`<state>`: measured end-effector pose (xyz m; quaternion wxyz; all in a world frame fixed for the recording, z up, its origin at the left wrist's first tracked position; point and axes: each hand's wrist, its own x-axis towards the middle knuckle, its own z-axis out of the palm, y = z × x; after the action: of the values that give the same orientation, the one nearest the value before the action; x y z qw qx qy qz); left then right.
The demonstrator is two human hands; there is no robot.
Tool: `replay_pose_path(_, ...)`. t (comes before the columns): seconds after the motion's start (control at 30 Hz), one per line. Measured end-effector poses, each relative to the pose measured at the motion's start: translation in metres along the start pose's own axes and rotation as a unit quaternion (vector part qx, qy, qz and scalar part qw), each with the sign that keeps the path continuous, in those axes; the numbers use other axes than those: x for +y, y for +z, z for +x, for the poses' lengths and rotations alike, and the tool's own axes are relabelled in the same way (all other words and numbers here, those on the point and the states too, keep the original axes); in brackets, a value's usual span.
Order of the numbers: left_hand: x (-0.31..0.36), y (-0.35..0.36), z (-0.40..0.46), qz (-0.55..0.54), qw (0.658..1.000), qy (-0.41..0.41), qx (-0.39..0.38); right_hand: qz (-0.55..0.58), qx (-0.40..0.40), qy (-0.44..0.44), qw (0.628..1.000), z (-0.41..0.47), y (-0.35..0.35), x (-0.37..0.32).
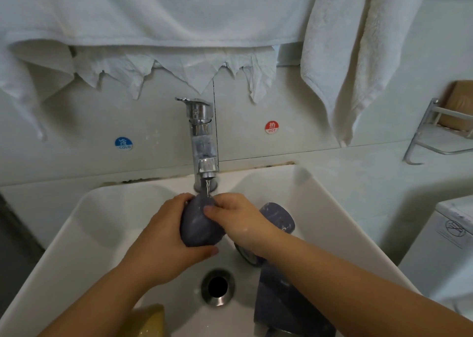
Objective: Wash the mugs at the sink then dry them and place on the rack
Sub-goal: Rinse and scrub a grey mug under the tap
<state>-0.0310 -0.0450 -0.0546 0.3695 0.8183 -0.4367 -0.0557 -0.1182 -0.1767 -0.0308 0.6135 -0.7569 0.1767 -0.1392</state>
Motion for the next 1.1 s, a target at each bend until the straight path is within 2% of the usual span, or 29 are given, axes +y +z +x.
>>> replay_pose_path(0.1, -0.002, -0.006, 0.001, -0.071, 0.996, -0.054, -0.032, 0.005, -0.012, -0.023, 1.000, -0.004, 0.006, 0.002)
replay_pose_path(0.2, -0.003, -0.003, 0.001, -0.070, 0.996, -0.054, -0.031, 0.001, 0.005, -0.032, 0.999, -0.004, 0.009, -0.001)
replay_pose_path(0.3, -0.003, -0.003, 0.001, -0.067, 0.996, -0.049, -0.012, 0.013, -0.023, -0.037, 0.999, -0.004, 0.007, -0.002)
replay_pose_path(0.4, -0.005, -0.004, 0.001, -0.108, 0.993, -0.052, -0.002, 0.006, -0.044, -0.038, 0.998, -0.004, 0.003, 0.000)
replay_pose_path(0.6, 0.003, 0.006, 0.004, -0.108, 0.994, -0.026, 0.010, 0.028, 0.030, -0.038, 0.998, -0.001, 0.002, -0.003)
replay_pose_path(0.7, -0.003, 0.005, 0.006, -0.019, 0.998, -0.032, 0.059, 0.028, 0.060, -0.049, 0.997, -0.002, -0.004, -0.004)
replay_pose_path(0.77, -0.008, 0.003, 0.006, -0.009, 0.997, -0.028, 0.073, 0.025, 0.094, -0.036, 0.995, -0.002, -0.013, -0.006)
replay_pose_path(0.93, -0.007, 0.003, 0.003, -0.075, 0.995, -0.006, 0.067, 0.140, -0.025, 0.111, 0.984, -0.002, -0.017, 0.003)
replay_pose_path(1.0, -0.006, 0.003, 0.002, -0.070, 0.996, 0.002, 0.062, 0.120, -0.024, 0.097, 0.988, -0.001, -0.014, 0.011)
replay_pose_path(1.1, -0.005, 0.000, 0.000, -0.035, 0.997, -0.003, 0.074, 0.029, 0.009, 0.028, 0.999, 0.002, -0.014, 0.015)
